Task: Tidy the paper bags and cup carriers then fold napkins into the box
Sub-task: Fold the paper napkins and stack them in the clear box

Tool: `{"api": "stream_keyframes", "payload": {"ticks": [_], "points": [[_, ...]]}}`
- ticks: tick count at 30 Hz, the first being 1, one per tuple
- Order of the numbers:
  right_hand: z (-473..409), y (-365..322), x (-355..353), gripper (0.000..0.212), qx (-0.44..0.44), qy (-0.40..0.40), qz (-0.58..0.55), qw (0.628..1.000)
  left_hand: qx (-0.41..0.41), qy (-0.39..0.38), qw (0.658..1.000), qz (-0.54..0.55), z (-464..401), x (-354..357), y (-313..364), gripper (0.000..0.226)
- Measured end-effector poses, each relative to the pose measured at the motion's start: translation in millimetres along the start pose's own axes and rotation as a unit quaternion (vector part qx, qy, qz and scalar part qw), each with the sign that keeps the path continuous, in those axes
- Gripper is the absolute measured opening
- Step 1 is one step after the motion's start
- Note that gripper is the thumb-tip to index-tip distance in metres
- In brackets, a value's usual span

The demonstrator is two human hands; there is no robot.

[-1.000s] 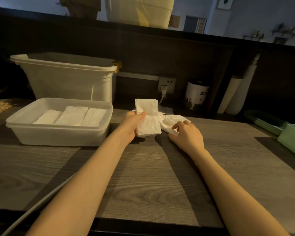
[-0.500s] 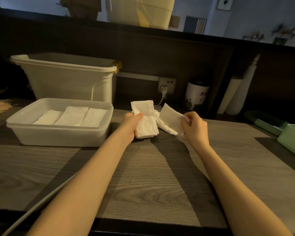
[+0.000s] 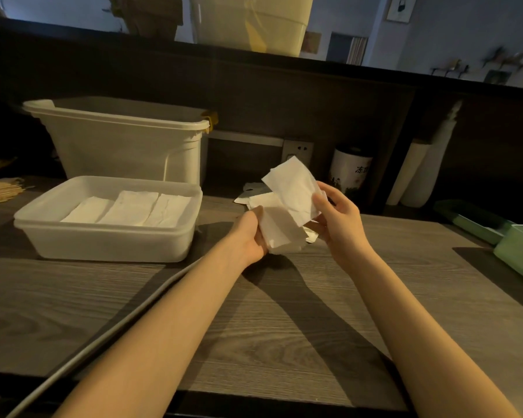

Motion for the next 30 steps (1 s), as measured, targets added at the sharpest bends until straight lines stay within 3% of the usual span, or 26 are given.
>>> {"api": "stream_keyframes", "payload": {"ticks": [4,10,14,18,20,23,27,30], "points": [[3.4,13.4,0.5,0.018,0.026,0.003,0.073,0.997,0.021,-0.075,0.997,-0.029,4.2,16.2,4.6,0.044],[4.6,5.3,4.3,0.022,-0.027,-0.029,0.226,0.973,0.074,-0.021,0.990,-0.118,8.6,15.1,9.6,0.039],[2.1,-4.6,1.1,0.031,-0.089,-0.001,0.335,0.938,0.102,-0.002,0.979,-0.179,9.1,16.8,11.6,0.037],[2.6,-16.6,-6.6,0.012,-0.156,0.038,0.372,0.914,0.101,-0.020,0.978,-0.182,9.3,20.9,8.2,0.034],[4.1,-23.8,-7.6,0.008,-0.181,0.048,0.360,0.914,0.089,-0.023,0.982,-0.162,10.0,20.9,6.8,0.033],[3.0,-29.5,-12.3,0.006,-0.178,0.055,0.278,0.942,0.067,-0.014,0.991,-0.116,7.6,16.6,5.5,0.033],[-3.0,-17.9,-13.2,0.007,-0.092,0.041,0.117,0.988,0.042,-0.014,0.997,-0.057,8.4,13.8,3.3,0.024],[-3.2,-1.7,-6.9,0.008,-0.027,0.014,0.099,0.995,0.046,-0.046,0.995,-0.069,11.4,19.4,3.9,0.024]]}}
Point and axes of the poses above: each hand's wrist, its own z-axis away from the middle knuckle, its own x-axis out of the palm, y = z × x, the point moved 9 cm from there along -z, towards the middle knuckle, and after that the axes turned 8 degrees about -x, right-handed, at the moved point
